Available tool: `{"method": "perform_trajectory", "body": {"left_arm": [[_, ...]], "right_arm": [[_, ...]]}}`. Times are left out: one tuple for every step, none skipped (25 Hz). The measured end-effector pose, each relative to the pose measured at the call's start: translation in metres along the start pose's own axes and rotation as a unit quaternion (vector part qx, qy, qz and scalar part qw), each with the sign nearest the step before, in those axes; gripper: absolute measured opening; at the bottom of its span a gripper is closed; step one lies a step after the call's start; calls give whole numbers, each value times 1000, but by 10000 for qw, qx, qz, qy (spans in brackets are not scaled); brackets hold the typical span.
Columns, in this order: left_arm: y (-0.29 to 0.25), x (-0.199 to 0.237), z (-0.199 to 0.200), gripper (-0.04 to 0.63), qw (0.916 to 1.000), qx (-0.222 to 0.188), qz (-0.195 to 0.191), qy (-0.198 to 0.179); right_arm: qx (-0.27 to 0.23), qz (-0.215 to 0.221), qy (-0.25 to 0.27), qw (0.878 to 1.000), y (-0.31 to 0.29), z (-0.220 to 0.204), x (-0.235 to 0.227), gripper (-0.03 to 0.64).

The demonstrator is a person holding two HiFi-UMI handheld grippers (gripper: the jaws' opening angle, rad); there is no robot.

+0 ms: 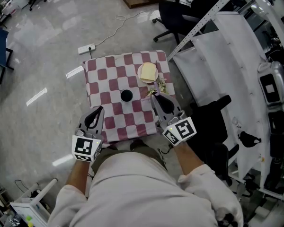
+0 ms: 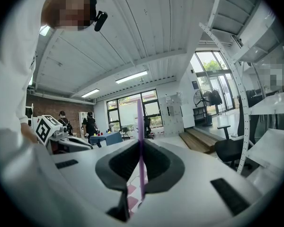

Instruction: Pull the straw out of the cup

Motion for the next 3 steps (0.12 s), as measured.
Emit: {"method": "perform_trajectory", "body": {"left_arm": [[0, 0, 0, 3, 10000, -2, -2, 0], [0, 1, 0, 3, 10000, -6, -5, -1], [0, 1, 0, 3, 10000, -12, -8, -2]], "right_arm": [[1, 0, 2, 10000, 0, 0, 0, 26], [4, 0, 5, 10000, 0, 0, 0, 26], [8, 0, 8, 10000, -1, 0, 1, 26]]}}
Point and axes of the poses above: the fingertips, and each gripper's own axes: y backward along the fingers, x to its left, z out of its top, the point moved 6 cm from there along y, backward along the fingers, and after that the axes turned 6 degrees about -x, right-handed, at the moved point
